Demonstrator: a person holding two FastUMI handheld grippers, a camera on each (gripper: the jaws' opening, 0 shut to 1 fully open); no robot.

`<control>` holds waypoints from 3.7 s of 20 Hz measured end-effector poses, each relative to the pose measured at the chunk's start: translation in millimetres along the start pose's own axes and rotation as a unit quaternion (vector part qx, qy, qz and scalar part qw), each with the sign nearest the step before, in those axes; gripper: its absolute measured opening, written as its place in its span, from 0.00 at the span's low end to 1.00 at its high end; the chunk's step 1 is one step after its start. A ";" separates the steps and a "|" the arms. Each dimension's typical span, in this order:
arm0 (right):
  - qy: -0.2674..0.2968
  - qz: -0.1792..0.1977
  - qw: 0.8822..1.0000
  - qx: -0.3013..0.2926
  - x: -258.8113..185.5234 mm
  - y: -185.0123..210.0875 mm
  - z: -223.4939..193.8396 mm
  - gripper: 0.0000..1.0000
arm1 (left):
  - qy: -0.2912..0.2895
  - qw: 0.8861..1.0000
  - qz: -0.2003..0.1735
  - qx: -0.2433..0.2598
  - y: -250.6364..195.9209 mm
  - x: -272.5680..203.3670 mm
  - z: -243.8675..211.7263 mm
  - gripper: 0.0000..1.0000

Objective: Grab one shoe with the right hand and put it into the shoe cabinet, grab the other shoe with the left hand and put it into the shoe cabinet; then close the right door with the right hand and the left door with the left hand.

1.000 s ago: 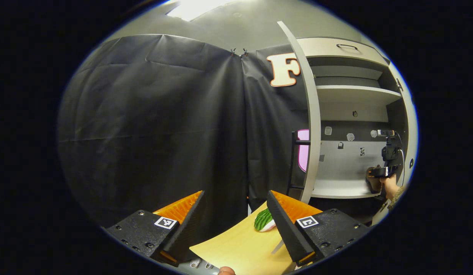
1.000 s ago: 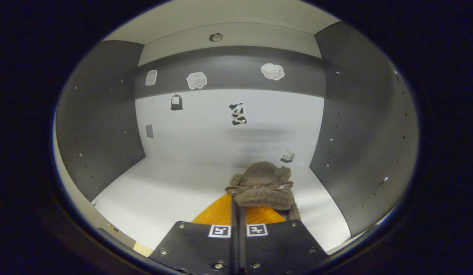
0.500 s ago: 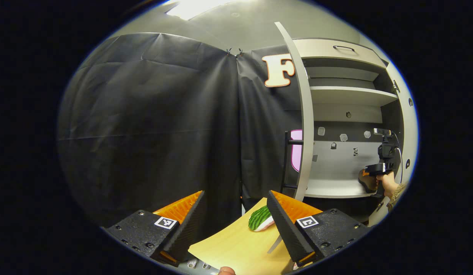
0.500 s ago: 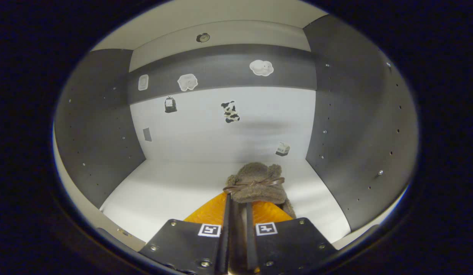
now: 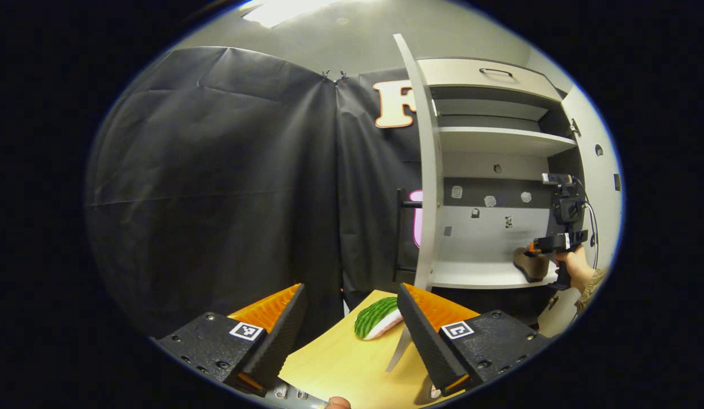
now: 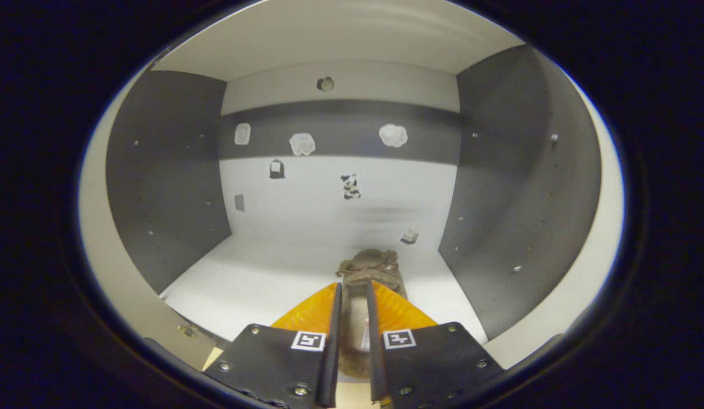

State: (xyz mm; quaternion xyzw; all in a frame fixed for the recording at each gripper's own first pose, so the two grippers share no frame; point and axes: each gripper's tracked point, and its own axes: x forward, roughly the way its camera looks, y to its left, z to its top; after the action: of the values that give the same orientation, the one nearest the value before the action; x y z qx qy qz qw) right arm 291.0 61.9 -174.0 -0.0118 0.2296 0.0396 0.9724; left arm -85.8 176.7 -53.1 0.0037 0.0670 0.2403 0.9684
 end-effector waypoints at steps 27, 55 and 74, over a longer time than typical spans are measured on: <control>-0.197 -0.072 0.977 0.024 -336.8 -89.3 93.5 0.23 | 0.313 0.906 -0.273 0.080 -173.6 -24.0 -293.2 1.00; -0.183 -0.248 0.951 0.000 -393.9 -206.1 68.3 0.23 | 0.469 0.839 -0.252 0.114 -194.2 28.6 -459.5 0.01; -0.209 -0.261 0.942 0.027 -403.4 -238.4 61.8 0.22 | 0.264 0.919 -0.292 0.022 -286.2 134.2 -141.5 0.01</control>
State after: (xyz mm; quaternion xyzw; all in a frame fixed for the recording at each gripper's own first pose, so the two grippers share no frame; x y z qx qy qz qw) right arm -21.4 -202.1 62.9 -0.0370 0.0114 -0.2205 0.9746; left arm 146.1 -17.5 -221.7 -0.0583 0.3240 -0.0623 0.9422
